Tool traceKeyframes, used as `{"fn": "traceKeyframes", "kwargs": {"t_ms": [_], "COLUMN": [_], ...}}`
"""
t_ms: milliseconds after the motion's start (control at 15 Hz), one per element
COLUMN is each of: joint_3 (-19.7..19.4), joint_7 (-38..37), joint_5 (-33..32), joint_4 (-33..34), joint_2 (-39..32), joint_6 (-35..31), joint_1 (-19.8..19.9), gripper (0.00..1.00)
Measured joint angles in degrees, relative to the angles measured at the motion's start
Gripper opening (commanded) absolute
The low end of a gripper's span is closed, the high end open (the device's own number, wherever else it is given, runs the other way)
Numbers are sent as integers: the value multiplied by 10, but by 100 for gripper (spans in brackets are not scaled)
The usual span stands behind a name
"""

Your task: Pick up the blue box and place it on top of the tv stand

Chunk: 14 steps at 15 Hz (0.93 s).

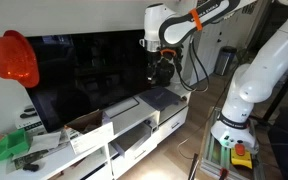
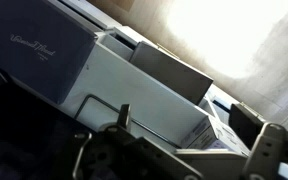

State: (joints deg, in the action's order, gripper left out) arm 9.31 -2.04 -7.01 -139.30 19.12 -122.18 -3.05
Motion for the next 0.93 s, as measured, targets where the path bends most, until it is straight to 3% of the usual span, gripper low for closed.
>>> {"fn": "traceKeyframes", "kwargs": {"t_ms": [733,933], "joint_3": [-1,5], "joint_7": [-2,-39], "joint_5": [7,29], "joint_4": [-7,-40], "joint_2": [-9,-59], "joint_6": [-2,-65], "joint_1": [-5,-24], "gripper": [100,100]}}
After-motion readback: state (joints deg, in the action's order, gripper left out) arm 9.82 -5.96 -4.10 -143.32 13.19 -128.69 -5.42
